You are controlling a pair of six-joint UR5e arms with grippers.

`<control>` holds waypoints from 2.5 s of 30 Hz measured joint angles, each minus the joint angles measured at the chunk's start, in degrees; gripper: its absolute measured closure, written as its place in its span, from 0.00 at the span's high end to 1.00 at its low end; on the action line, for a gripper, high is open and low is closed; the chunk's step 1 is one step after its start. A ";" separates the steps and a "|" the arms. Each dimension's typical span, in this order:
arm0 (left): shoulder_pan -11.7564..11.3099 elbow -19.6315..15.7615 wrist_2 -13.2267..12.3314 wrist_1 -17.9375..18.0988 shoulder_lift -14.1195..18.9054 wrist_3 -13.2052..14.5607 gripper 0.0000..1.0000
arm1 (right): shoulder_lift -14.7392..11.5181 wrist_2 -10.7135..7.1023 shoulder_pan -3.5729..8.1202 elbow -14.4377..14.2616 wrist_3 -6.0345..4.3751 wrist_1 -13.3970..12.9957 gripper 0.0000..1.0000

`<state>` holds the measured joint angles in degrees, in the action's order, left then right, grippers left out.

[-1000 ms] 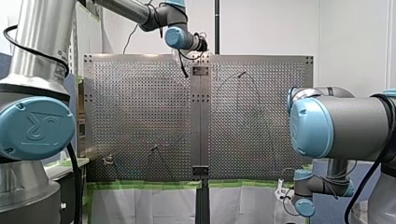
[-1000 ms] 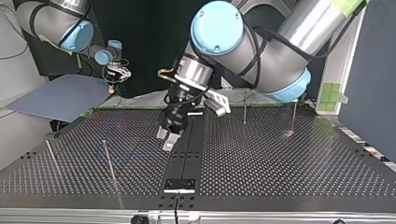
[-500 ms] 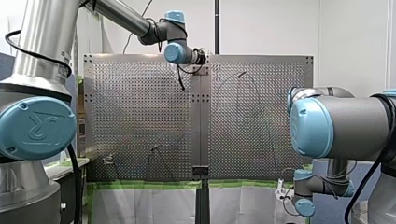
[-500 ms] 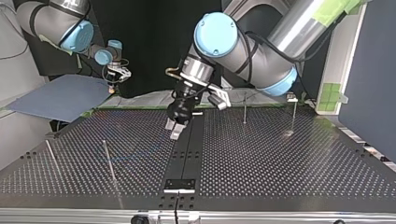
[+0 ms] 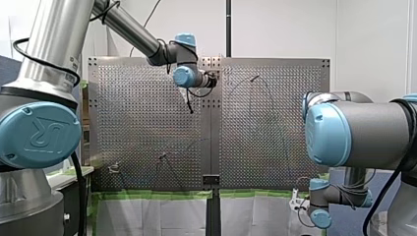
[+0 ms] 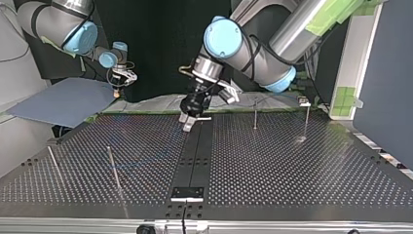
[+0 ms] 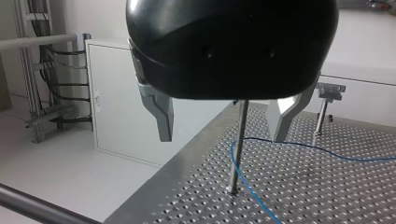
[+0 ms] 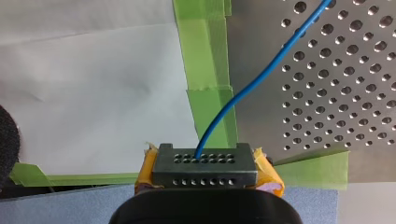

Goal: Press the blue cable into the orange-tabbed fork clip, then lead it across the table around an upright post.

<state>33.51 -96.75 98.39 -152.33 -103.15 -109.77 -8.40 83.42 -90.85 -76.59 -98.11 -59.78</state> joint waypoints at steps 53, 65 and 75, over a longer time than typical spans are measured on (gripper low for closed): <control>0.30 -26.50 11.69 26.47 -0.04 1.39 1.00 | -2.92 -1.10 1.02 -3.15 -2.36 -6.53 0.00; 0.34 -32.13 11.10 32.12 0.01 1.16 1.00 | -2.96 -1.32 0.96 -3.17 -2.38 -6.52 0.00; -0.11 -36.70 10.74 36.65 -0.08 -0.69 1.00 | -5.10 -3.22 1.32 -3.71 -3.57 -6.49 0.00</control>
<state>33.40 -133.45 109.13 -115.68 -103.23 -110.46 -13.50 80.20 -89.53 -80.30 -101.67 -66.27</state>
